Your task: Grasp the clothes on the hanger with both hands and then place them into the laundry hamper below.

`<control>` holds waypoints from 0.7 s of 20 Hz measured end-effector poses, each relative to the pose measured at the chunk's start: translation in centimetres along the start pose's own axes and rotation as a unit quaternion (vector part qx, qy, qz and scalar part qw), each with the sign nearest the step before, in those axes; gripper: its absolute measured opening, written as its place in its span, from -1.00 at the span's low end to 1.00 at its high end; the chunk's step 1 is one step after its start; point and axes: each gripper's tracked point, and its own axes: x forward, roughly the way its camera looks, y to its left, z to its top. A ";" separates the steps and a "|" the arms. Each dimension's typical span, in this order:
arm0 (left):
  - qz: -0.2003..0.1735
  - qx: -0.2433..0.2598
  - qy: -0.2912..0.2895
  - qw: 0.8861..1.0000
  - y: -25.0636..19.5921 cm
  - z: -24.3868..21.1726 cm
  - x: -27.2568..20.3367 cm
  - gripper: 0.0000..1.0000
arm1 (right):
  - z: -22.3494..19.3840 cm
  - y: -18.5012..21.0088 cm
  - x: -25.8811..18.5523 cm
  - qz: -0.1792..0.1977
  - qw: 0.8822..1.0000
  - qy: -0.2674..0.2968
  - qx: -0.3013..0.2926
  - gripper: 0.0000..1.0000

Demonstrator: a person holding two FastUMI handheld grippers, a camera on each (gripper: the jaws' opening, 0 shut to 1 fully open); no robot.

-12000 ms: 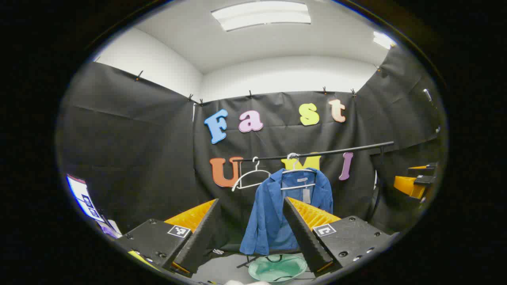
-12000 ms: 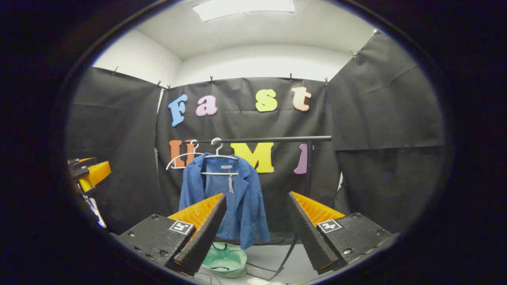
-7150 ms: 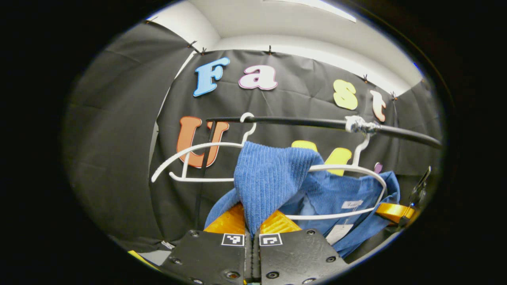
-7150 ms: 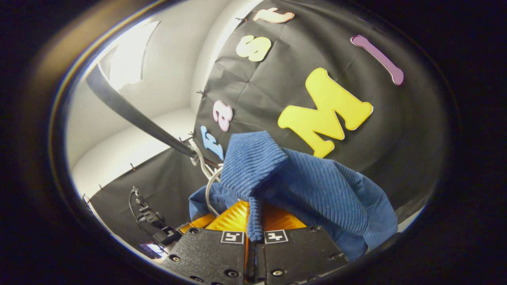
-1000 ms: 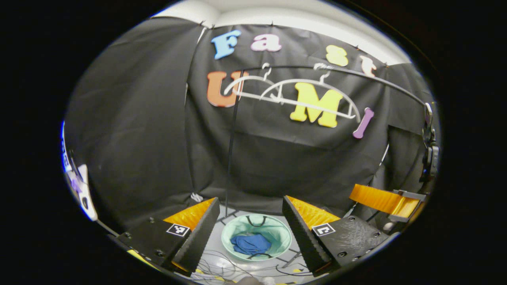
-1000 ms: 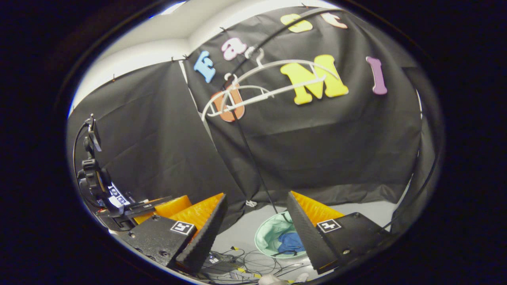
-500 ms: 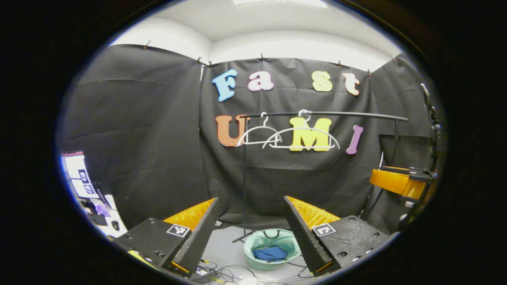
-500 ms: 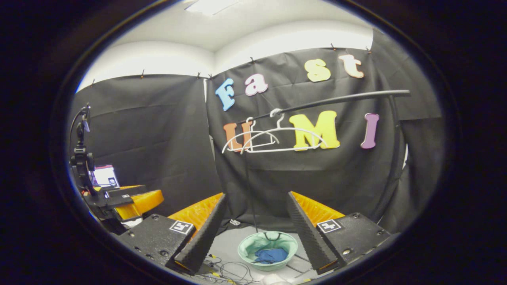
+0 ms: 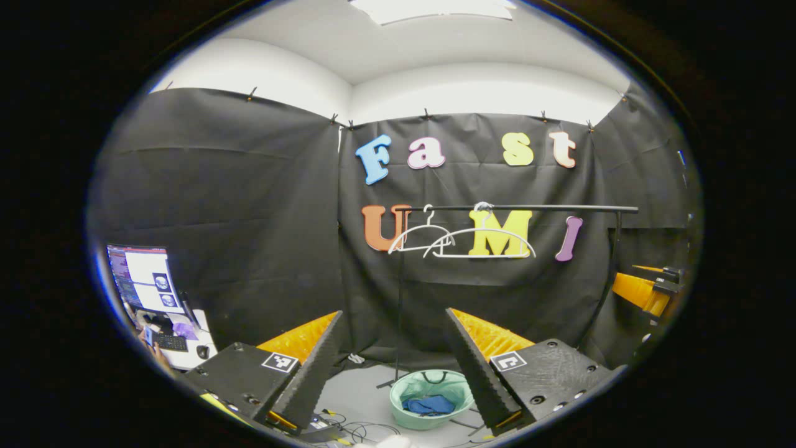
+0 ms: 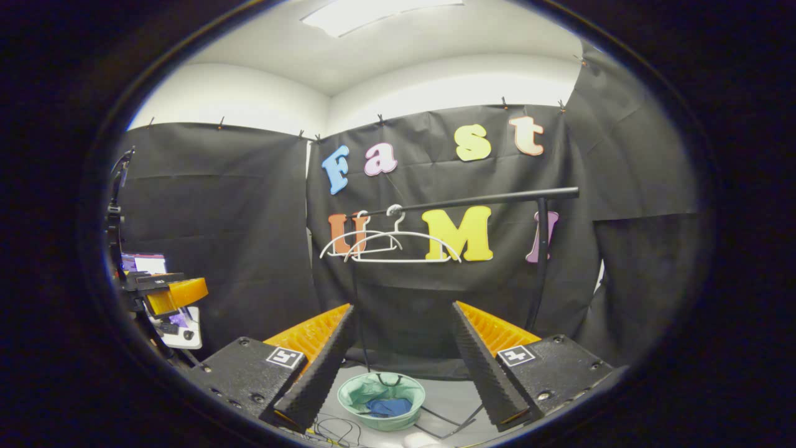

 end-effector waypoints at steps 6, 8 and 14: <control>-0.003 0.014 -0.015 1.000 -1.3 1.2 -3.2 0.98 | 0.9 -1.2 -1.4 0.004 1.000 -0.012 0.002 0.93; 0.002 0.018 -0.017 1.000 -1.4 1.3 -4.0 0.98 | 1.1 -1.3 -1.6 0.006 1.000 -0.016 0.001 0.97; 0.001 0.027 -0.026 0.999 -2.8 1.9 -4.0 1.00 | 1.2 -2.9 -1.7 0.000 1.000 -0.021 0.017 0.92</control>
